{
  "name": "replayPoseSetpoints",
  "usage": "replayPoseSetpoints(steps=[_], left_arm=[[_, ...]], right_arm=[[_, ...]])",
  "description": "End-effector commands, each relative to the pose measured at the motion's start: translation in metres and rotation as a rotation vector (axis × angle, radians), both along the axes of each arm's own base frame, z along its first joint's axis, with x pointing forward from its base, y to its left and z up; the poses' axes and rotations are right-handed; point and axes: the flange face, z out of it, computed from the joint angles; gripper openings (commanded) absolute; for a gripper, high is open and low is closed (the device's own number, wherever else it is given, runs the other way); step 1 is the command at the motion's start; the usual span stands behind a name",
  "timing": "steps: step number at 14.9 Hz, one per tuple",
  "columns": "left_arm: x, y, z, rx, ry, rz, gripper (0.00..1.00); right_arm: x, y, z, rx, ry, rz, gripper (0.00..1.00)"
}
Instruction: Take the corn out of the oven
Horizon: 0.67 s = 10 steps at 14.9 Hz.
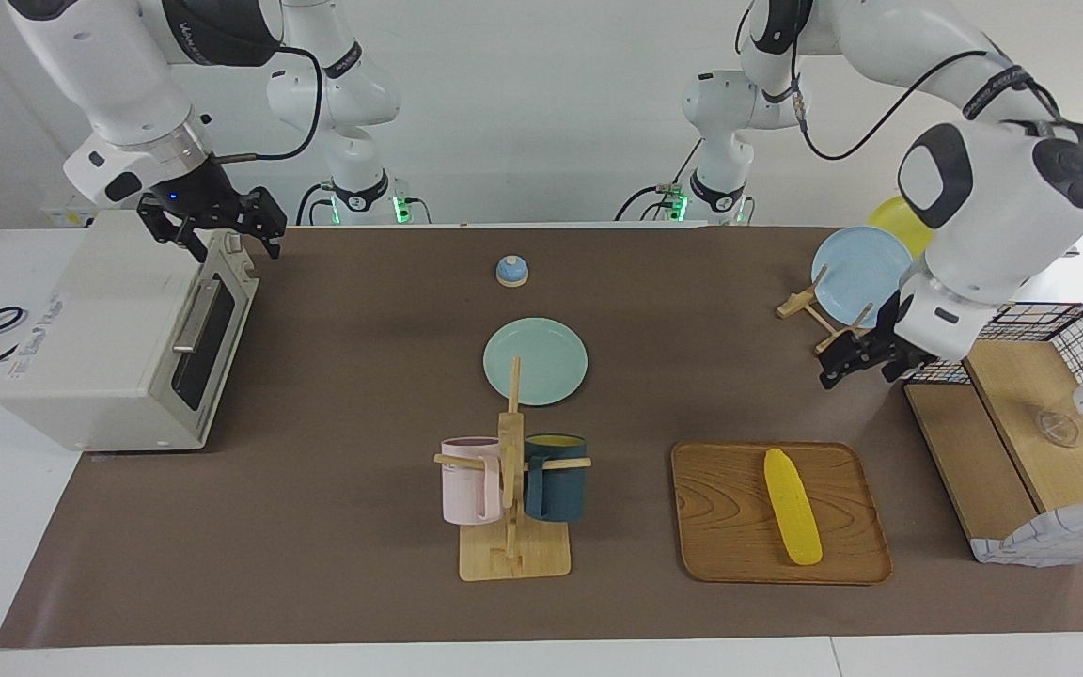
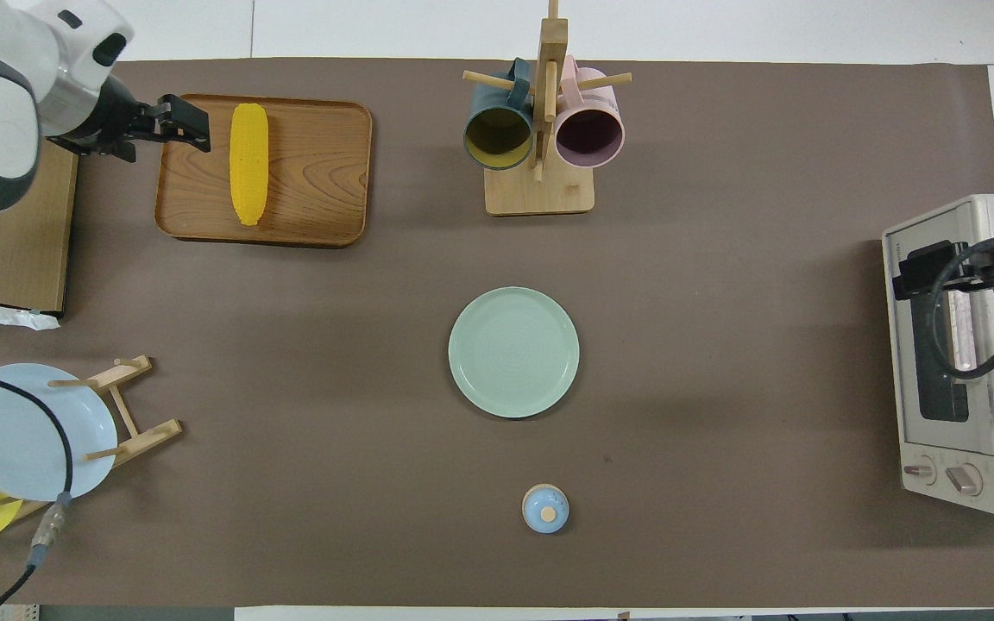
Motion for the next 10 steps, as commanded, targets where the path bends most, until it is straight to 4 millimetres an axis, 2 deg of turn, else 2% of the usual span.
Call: replayPoseSetpoints(steps=[1, 3, 5, 7, 10], left_arm=[[-0.056, 0.012, 0.043, 0.021, 0.062, 0.01, 1.0], [-0.092, 0.018, 0.067, 0.034, 0.071, 0.007, 1.0], [-0.115, 0.021, 0.073, 0.031, 0.068, 0.006, 1.0], [-0.119, 0.022, 0.064, 0.029, 0.062, 0.004, 1.0], [-0.112, 0.021, 0.061, 0.023, -0.014, 0.0, 1.0]], right_arm=[[0.003, 0.002, 0.002, 0.019, -0.011, -0.014, 1.0], [0.003, 0.002, 0.003, 0.019, -0.014, -0.014, 1.0], [0.003, 0.003, 0.002, 0.019, -0.011, -0.013, 1.0], [0.002, 0.006, 0.0, 0.017, -0.008, -0.008, 1.0], [0.002, 0.006, 0.002, 0.017, -0.01, -0.008, 1.0]])
